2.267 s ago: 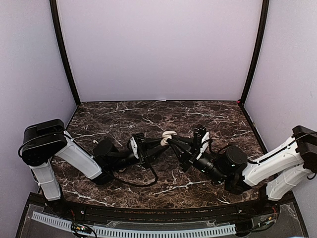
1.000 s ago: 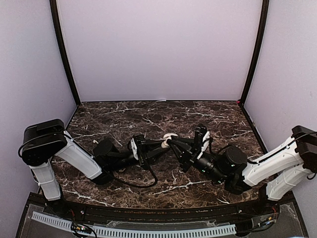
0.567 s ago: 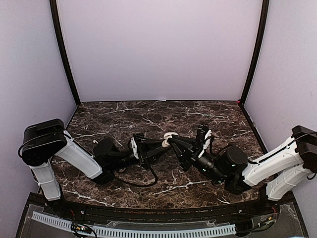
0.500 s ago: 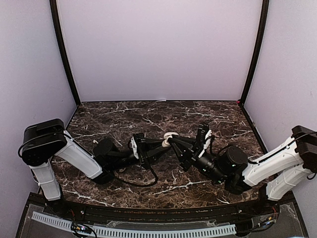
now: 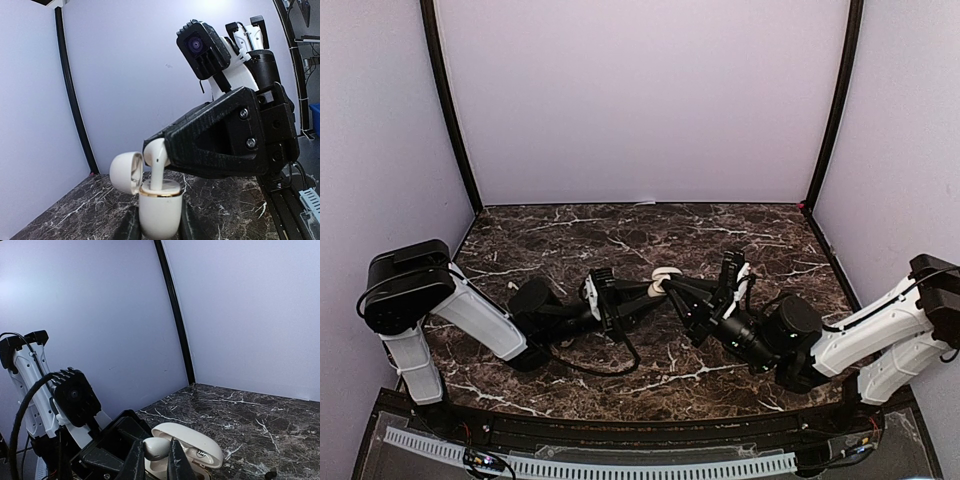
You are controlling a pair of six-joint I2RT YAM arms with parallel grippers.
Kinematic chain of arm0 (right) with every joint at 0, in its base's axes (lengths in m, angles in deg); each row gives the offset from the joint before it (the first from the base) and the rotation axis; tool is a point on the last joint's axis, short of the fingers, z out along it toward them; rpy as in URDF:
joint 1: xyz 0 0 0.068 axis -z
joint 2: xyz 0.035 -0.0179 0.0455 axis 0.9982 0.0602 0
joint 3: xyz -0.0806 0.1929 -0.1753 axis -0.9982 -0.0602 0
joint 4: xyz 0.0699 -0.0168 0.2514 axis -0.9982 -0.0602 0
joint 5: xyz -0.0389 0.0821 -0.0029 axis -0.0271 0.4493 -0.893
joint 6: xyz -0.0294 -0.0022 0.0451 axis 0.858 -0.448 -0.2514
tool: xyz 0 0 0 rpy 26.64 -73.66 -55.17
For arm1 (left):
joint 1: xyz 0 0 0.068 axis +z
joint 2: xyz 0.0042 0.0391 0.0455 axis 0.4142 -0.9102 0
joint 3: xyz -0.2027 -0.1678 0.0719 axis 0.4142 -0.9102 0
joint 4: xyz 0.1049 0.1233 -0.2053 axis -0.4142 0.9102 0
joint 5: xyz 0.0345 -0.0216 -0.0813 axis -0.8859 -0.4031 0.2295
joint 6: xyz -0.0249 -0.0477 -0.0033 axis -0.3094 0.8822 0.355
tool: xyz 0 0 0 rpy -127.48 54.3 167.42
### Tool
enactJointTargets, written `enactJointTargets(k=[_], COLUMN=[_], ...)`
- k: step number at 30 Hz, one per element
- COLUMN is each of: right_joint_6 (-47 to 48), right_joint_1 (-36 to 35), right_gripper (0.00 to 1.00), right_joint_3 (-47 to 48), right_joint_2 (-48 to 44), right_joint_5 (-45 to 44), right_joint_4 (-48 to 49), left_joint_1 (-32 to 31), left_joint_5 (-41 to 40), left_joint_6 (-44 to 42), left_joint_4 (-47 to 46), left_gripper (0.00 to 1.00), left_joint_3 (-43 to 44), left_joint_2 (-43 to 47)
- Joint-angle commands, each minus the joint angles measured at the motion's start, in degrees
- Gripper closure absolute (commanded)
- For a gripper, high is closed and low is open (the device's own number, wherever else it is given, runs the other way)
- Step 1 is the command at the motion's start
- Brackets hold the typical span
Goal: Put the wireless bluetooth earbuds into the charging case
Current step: Insert the left earbud into the left side groove of the charging case.
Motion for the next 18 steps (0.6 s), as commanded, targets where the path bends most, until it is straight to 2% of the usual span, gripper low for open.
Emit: enactJointTargets(k=[1, 11, 18], right_joint_6=[-0.4, -1.1, -2.9], right_joint_1=[0.0, -0.1, -0.1], right_gripper=[0.91, 0.91, 0.91], right_joint_3=[-0.7, 1.0, 3.2], right_joint_2=[-1.1, -3.5, -5.8], right_joint_5=[-2.1, -3.4, -4.4], right_joint_4=[-2.7, -9.4, -18.5], left_joint_1=[-0.3, -0.3, -0.3], left_joint_5=[0.1, 0.8, 1.3], left_joint_6=[0.9, 0.8, 0.5], left_joint_4=[-13.5, -13.4, -13.5], left_gripper=[1.0, 1.0, 1.0], left_joint_3=[1.5, 1.4, 1.2], left_joint_2=[1.7, 1.2, 0.9])
